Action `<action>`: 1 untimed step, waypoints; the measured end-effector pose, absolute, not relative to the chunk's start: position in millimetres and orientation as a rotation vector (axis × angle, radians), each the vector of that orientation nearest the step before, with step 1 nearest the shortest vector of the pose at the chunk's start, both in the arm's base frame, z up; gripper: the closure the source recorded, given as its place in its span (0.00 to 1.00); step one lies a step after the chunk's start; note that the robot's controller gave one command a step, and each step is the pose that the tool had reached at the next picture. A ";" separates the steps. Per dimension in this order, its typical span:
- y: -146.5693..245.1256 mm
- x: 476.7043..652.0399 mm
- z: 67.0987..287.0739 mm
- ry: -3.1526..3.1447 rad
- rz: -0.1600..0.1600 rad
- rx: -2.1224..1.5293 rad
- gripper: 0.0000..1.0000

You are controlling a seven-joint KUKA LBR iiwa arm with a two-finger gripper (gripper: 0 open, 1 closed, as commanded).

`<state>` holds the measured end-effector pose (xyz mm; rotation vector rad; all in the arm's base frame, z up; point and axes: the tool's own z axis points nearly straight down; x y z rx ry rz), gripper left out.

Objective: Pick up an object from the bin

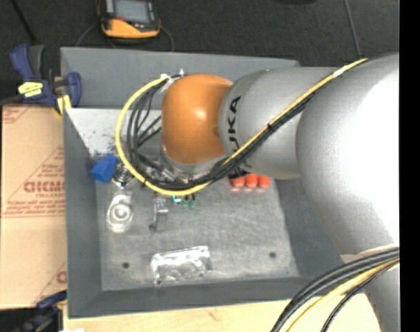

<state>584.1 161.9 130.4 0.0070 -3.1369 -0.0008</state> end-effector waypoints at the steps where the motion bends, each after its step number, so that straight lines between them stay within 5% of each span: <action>1: 182.4 612.7 80.1 -3.117 -0.001 0.418 0.00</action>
Offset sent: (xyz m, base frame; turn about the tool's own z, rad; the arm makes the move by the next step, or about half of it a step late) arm 0.0279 0.0210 -0.0494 -0.2623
